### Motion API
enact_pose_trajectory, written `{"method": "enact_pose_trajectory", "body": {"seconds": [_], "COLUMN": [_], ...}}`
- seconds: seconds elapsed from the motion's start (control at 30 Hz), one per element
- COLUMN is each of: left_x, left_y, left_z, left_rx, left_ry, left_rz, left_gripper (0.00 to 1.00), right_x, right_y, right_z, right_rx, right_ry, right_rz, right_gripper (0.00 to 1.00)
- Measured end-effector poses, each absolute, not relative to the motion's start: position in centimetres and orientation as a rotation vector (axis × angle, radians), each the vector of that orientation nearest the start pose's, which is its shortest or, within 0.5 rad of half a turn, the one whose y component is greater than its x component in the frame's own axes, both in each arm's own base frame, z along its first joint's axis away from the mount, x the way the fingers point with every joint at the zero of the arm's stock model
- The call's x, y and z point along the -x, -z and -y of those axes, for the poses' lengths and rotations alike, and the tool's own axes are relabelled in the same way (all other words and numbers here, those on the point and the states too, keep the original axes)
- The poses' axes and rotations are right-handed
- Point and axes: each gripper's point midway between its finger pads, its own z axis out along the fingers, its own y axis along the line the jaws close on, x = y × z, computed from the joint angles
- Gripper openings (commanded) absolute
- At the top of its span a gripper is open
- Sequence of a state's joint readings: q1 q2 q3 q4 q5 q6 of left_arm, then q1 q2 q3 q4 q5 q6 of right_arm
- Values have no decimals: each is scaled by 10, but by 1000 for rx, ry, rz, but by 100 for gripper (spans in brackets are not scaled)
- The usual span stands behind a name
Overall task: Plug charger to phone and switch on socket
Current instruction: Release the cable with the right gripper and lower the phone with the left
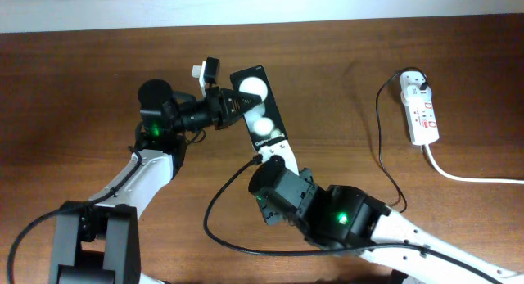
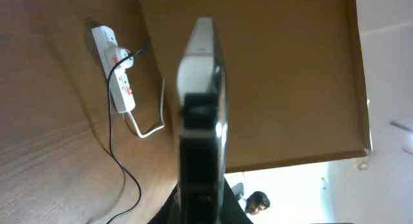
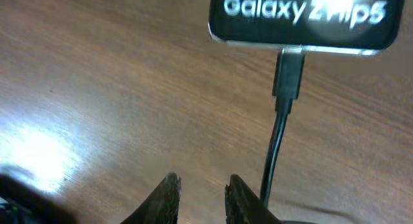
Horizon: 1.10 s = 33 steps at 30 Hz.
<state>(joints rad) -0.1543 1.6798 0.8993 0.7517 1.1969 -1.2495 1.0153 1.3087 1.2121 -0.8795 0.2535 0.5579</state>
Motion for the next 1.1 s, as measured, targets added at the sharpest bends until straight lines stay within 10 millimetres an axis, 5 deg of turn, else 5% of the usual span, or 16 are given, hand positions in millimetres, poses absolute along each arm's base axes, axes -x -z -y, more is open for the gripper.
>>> {"method": "enact_pose_trajectory", "body": {"seconds": [0.1, 0.2, 0.27, 0.43, 0.53, 0.8, 0.9, 0.97, 1.03, 1.1], "left_x": [-372, -372, -372, -366, -358, -360, -361, -361, -353, -346], "left_y": [-242, -241, -241, -241, -241, -244, -247, -247, -245, -243], "left_z": [220, 220, 220, 221, 222, 212, 214, 217, 227, 239], "left_rx": [-83, -125, -134, -146, -192, -193, -194, -189, -230, -260], "left_ry": [1919, 1893, 1889, 1925, 1960, 1962, 1959, 1958, 1976, 1992], "left_rz": [-2006, -1994, -1991, -2009, -2025, -2020, -2013, -2013, -2025, -2035], "left_gripper": [0, 0, 0, 0, 0, 0, 0, 0, 0, 0], "right_x": [-221, -225, -228, -239, -243, -250, -248, -241, -236, -212], "right_y": [-198, -230, -238, -197, -193, -202, -207, -219, -254, -315], "right_z": [-268, -266, -246, -251, -256, -269, -274, -279, -275, -242], "right_rx": [457, 422, 392, 429, 421, 388, 391, 402, 388, 361], "right_ry": [-303, -318, -221, -46, -43, -130, -168, -231, -326, -447], "right_rz": [-2486, -2440, -2417, -2489, -2484, -2455, -2462, -2483, -2438, -2346], "right_gripper": [36, 39, 38, 18, 4, 5, 34, 67, 78, 82]}}
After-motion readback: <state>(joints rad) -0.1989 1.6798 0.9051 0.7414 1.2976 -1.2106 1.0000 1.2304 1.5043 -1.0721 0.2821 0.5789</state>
